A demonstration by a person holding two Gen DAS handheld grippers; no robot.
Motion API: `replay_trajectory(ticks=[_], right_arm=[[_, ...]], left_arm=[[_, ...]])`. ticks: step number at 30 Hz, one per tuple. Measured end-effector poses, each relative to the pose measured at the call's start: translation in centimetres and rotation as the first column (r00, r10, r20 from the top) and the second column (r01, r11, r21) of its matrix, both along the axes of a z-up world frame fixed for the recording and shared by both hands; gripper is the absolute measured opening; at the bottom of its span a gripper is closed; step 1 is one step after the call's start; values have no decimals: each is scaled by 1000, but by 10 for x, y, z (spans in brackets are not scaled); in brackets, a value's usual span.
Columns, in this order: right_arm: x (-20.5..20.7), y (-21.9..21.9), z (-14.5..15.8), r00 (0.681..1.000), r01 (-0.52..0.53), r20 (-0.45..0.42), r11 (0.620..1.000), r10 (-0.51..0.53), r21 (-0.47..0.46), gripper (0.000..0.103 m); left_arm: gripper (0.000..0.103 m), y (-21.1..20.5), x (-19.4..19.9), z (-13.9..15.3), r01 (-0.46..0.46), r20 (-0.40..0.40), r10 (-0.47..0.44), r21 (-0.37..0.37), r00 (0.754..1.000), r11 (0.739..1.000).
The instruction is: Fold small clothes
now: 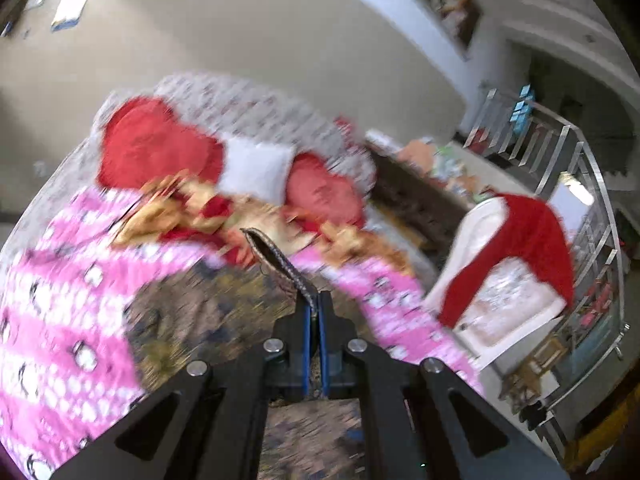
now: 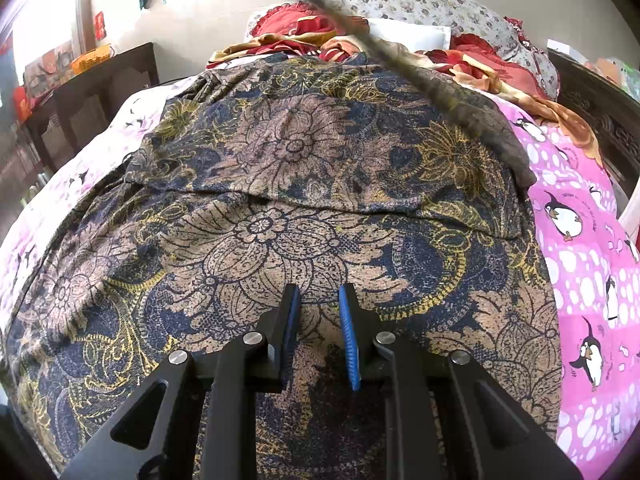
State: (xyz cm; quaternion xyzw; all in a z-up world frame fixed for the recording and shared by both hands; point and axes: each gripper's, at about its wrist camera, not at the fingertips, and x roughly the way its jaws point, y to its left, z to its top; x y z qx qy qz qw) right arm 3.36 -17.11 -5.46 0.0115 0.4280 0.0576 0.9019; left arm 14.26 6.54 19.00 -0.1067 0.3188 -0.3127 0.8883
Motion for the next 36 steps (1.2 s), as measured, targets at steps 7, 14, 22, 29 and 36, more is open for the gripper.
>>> replay_trajectory(ticks=[7,14,22,29,36], right_arm=[[0,1,0,1000,0,-1,1000,0,3,13],[-1,3,0,1000,-6,-1,1000,6,-1,16],[0,2,0,1000,-11,-7,1000,11,10,20],[0,2,-1,1000,-11,-7,1000,11,9,20],[0,3,-2,1000,-10,-6,1000,10,4,21]], left_arm=[[4,29,44,-149,-102,-222,152,221,963,970],[35,59,31,-202,-218,-217,286,292,933,931],[41,35,11,-166,-258,-97,287,237,953,937],[32,35,7,-219,-237,-206,312,321,927,917],[34,42,-7,-186,-342,-102,396,340,913,876]])
